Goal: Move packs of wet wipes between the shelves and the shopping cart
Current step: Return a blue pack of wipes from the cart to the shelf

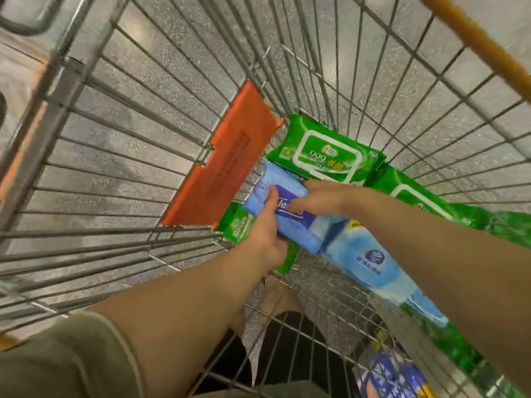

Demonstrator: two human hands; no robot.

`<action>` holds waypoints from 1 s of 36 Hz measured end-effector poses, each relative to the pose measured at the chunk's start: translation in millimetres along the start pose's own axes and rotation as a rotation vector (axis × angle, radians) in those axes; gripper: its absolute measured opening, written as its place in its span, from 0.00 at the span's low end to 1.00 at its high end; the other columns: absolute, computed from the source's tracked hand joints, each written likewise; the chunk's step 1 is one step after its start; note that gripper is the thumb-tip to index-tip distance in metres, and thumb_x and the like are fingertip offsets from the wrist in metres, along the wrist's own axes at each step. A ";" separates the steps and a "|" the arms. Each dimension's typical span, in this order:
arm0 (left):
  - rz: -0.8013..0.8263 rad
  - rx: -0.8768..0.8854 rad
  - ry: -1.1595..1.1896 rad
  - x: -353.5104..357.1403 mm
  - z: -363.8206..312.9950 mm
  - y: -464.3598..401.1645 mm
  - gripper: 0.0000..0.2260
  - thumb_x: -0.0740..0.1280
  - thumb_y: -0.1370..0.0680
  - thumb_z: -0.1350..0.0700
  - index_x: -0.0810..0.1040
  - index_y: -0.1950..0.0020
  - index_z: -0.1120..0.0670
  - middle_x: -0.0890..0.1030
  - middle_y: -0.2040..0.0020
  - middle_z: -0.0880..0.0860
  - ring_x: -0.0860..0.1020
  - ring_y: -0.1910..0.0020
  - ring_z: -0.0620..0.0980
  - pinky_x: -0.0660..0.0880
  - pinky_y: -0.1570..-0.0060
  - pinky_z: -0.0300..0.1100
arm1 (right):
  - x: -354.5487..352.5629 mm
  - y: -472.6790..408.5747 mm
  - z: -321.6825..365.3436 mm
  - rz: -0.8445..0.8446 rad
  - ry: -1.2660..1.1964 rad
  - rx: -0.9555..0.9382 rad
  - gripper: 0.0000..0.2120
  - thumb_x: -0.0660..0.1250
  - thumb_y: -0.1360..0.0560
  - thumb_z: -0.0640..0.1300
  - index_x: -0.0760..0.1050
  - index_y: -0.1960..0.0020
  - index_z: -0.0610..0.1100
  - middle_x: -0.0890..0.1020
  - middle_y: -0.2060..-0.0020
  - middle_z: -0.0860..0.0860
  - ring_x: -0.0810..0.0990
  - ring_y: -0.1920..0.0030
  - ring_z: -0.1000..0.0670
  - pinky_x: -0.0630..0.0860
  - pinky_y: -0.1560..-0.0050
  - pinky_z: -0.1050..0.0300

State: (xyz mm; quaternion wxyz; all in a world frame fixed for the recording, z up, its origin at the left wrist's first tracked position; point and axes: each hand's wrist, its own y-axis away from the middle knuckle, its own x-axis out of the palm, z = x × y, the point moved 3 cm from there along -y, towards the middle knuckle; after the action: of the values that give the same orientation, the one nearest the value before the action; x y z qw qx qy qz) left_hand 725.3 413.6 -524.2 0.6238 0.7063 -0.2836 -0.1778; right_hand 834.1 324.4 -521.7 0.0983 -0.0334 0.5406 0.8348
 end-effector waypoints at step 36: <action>0.179 -0.048 0.307 -15.4 16.7 -30.4 0.41 0.65 0.29 0.25 0.81 0.31 0.56 0.80 0.34 0.64 0.77 0.32 0.66 0.71 0.29 0.64 | 25.0 -20.6 -16.1 0.081 -0.450 -0.032 0.27 0.81 0.37 0.60 0.78 0.42 0.54 0.87 0.52 0.54 0.87 0.54 0.51 0.82 0.44 0.48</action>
State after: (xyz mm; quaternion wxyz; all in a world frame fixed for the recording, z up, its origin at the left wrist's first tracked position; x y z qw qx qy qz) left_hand 708.7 412.0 -558.3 0.6897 0.6821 -0.2423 -0.0182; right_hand 812.9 321.2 -550.8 0.1821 0.1737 0.4926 0.8331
